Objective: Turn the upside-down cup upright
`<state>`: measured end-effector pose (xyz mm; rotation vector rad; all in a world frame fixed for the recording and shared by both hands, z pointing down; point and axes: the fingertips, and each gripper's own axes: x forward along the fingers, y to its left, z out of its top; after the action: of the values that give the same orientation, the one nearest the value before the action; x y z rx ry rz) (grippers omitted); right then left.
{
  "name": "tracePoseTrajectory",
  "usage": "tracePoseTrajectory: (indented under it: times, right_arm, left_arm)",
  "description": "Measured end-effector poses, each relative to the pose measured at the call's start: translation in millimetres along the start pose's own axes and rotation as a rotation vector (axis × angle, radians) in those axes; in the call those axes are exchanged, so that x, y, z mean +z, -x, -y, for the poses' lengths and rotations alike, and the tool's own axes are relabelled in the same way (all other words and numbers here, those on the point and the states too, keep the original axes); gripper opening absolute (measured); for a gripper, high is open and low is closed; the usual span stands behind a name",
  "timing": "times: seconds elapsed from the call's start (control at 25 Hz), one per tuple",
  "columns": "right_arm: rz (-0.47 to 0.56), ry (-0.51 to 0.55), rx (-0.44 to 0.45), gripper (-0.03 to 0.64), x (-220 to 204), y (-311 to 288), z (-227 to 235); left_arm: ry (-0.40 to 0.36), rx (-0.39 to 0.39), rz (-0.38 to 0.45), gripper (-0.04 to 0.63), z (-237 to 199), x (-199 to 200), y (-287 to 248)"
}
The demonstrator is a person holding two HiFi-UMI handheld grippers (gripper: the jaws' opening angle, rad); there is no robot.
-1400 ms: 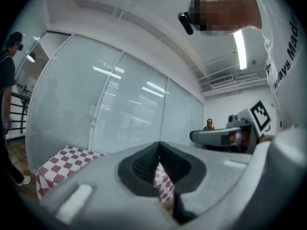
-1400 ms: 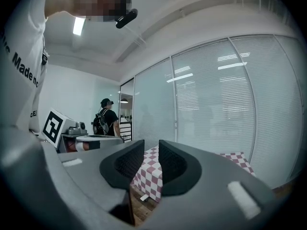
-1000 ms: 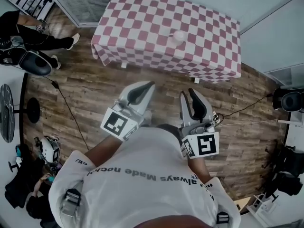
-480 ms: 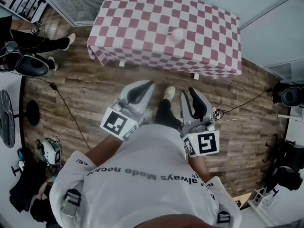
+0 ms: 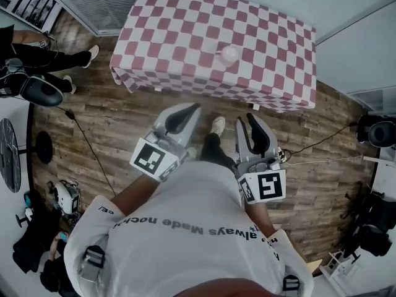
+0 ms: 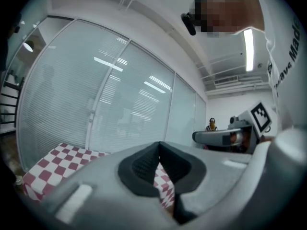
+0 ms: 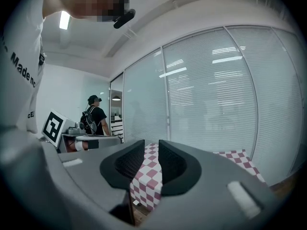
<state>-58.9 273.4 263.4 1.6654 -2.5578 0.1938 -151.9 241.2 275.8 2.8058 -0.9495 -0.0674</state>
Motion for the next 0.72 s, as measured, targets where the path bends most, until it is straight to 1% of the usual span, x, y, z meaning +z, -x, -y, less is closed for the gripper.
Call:
tracePoseTrajectory:
  times: [0.24, 0.72]
  right_arm:
    - [0.0, -0.011, 0.0, 0.091, 2, -31, 69]
    - [0.005, -0.024, 0.033, 0.091, 23, -90, 204]
  left_arm:
    - [-0.015, 0.002, -0.01, 0.005, -15, 1, -71]
    - [-0.033, 0.053, -0.012, 0.004, -42, 17, -212]
